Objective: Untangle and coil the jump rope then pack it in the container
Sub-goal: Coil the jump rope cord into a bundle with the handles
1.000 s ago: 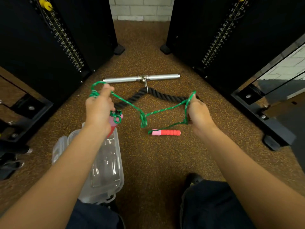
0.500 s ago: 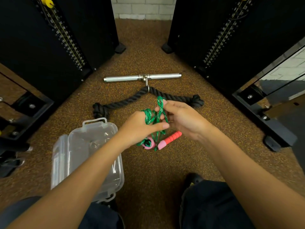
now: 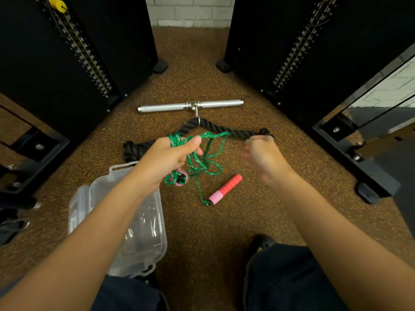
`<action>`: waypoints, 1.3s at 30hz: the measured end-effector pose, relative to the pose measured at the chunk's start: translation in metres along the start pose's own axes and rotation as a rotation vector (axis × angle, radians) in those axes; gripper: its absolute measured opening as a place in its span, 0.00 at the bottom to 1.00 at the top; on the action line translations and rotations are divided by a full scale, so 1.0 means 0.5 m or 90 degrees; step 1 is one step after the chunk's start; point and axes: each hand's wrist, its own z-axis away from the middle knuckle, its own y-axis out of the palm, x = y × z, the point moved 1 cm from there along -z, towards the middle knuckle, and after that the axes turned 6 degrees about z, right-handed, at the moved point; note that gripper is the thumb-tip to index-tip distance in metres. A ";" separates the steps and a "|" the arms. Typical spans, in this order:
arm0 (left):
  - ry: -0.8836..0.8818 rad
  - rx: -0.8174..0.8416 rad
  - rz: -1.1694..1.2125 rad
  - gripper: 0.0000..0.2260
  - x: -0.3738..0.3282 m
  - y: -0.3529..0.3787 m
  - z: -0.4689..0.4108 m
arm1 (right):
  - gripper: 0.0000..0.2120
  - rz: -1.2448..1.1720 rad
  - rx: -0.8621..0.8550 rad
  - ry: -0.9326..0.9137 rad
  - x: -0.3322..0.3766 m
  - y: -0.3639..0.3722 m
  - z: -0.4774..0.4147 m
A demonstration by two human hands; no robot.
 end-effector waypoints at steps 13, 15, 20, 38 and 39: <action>-0.064 0.015 0.063 0.23 -0.016 0.006 0.008 | 0.12 0.218 0.436 -0.271 0.011 0.039 0.060; -0.066 0.042 0.042 0.19 -0.028 0.013 0.017 | 0.07 0.159 0.412 -0.240 0.004 0.048 0.059; -0.046 0.014 0.022 0.18 -0.027 0.005 0.015 | 0.07 0.053 0.343 -0.210 0.017 0.046 0.054; -0.044 0.027 -0.021 0.13 -0.012 -0.003 0.003 | 0.20 0.398 0.029 -0.338 0.016 0.010 0.030; -0.044 0.039 -0.032 0.15 -0.011 0.000 0.003 | 0.20 0.388 0.088 -0.363 0.023 0.017 0.040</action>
